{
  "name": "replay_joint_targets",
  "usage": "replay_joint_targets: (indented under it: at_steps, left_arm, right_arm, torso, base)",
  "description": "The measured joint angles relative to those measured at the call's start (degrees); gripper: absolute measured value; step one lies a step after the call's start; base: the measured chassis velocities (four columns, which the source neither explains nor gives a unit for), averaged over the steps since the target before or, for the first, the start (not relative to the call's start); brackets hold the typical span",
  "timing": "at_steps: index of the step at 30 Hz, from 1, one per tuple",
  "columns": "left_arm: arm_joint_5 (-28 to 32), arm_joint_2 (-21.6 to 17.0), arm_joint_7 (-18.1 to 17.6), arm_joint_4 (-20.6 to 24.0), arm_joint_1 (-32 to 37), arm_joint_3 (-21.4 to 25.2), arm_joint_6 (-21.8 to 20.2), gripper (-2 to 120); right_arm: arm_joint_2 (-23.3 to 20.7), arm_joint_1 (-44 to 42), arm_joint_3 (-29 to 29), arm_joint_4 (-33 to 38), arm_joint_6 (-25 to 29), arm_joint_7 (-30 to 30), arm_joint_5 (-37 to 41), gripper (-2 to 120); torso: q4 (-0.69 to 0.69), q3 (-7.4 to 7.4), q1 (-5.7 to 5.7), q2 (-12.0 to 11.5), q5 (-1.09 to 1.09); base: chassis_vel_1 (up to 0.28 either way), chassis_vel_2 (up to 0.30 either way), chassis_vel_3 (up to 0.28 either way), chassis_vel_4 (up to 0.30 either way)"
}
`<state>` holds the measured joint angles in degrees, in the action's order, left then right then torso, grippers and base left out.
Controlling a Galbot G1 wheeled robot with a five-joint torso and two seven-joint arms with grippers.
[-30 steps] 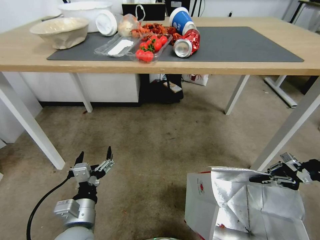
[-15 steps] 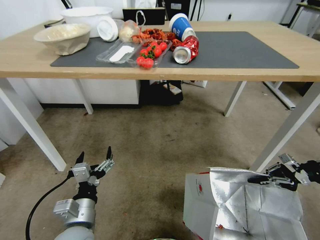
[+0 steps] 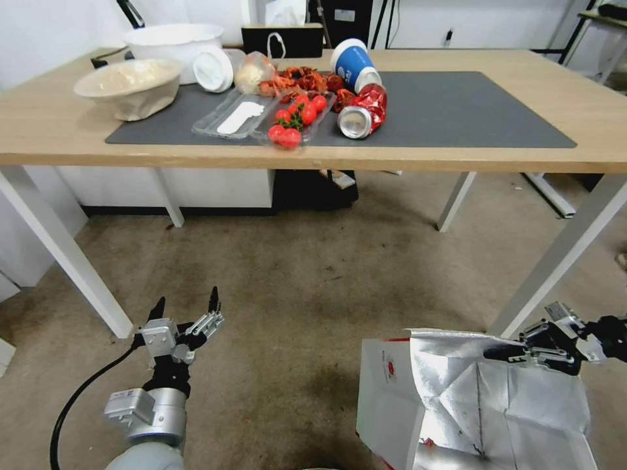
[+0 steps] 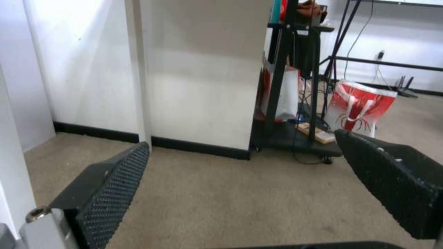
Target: Pick up the food delivery bag from the floor and place it on the table.
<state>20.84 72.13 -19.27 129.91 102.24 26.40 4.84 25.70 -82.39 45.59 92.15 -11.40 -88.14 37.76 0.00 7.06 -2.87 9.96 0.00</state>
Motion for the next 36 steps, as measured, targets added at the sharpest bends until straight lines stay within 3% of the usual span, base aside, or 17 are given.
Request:
replay_joint_targets:
  at_steps: [36]
  left_arm:
    - [0.77,-0.27,-0.16,0.94,0.09,0.27,-1.09,100]
  right_arm:
    - [-0.51,-0.05,0.43,0.79,-0.49,0.00,0.75,0]
  torso:
    - [0.00,6.40,-2.19,8.56,0.00]
  base:
    - [0.000,0.000,0.000,0.000]
